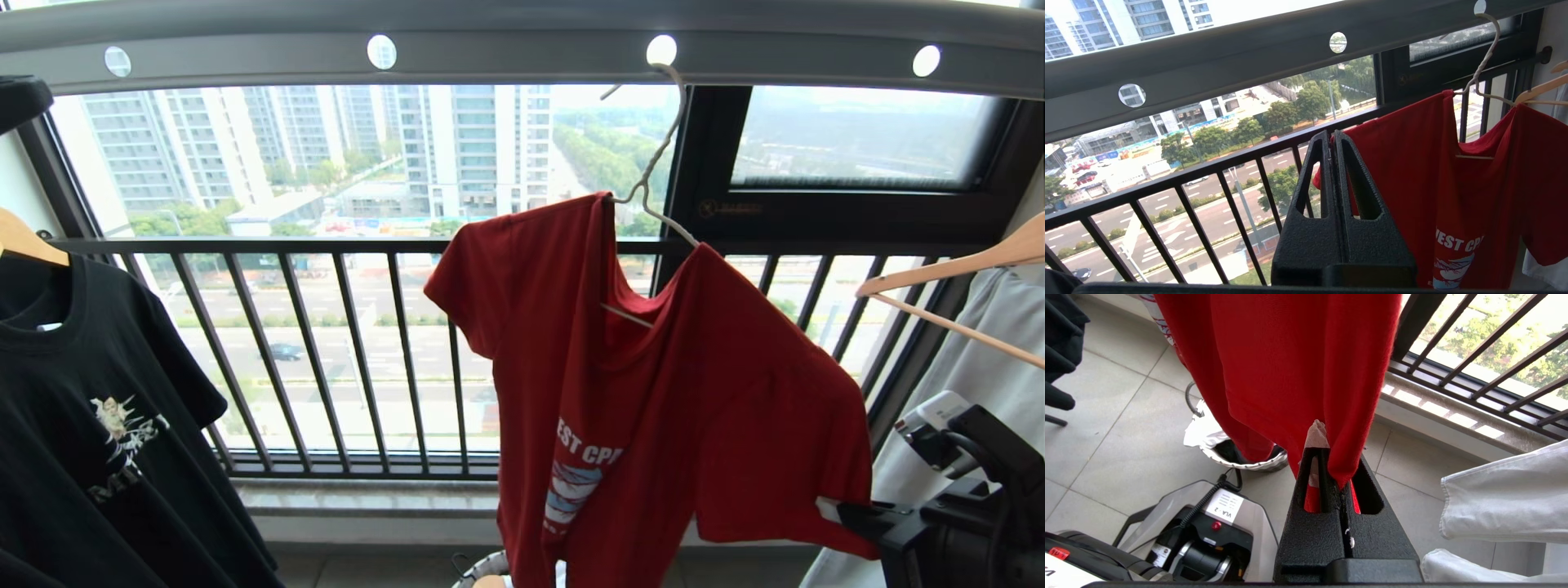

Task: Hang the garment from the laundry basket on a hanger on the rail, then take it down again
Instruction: Take the clothes off the clothes rack

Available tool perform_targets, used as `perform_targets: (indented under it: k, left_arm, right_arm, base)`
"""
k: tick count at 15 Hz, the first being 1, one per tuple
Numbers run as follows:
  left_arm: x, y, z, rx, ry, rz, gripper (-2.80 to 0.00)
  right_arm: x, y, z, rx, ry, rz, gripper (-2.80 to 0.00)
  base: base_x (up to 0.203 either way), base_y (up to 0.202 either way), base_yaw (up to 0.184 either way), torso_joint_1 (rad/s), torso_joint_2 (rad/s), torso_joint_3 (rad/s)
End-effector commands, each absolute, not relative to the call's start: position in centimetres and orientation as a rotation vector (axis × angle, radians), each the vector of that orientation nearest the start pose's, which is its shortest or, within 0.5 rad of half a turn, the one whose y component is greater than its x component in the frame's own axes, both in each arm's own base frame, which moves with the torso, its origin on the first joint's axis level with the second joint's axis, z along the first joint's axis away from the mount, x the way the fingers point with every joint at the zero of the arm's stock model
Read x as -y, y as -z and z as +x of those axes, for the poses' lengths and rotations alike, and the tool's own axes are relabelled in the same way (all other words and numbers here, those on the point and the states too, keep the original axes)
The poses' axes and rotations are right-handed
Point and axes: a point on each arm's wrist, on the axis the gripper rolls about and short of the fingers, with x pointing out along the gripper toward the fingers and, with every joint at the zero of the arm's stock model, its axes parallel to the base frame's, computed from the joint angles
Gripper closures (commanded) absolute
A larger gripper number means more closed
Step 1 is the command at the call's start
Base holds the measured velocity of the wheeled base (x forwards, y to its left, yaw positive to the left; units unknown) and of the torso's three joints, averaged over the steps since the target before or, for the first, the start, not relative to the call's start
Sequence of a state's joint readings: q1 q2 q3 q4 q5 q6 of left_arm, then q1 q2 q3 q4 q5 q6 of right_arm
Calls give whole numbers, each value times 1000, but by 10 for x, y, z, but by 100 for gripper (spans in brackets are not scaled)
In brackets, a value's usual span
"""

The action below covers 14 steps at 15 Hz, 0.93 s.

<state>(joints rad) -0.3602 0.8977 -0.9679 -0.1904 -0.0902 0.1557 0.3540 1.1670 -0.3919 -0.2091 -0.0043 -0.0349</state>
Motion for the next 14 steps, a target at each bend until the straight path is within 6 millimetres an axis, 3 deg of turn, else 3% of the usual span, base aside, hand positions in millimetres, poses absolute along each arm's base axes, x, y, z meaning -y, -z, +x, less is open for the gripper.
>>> perform_targets:
  k: [1,14]
  left_arm:
    - [30,-349,75,297,427,117,0]
    - [30,-349,74,298,427,117,0]
  right_arm:
    - [-50,-151,136,-558,-351,-138,0]
    - [-49,-132,132,-636,-366,-192,0]
  base:
    - [0,0,0,0,0,0]
    - [0,0,0,0,0,0]
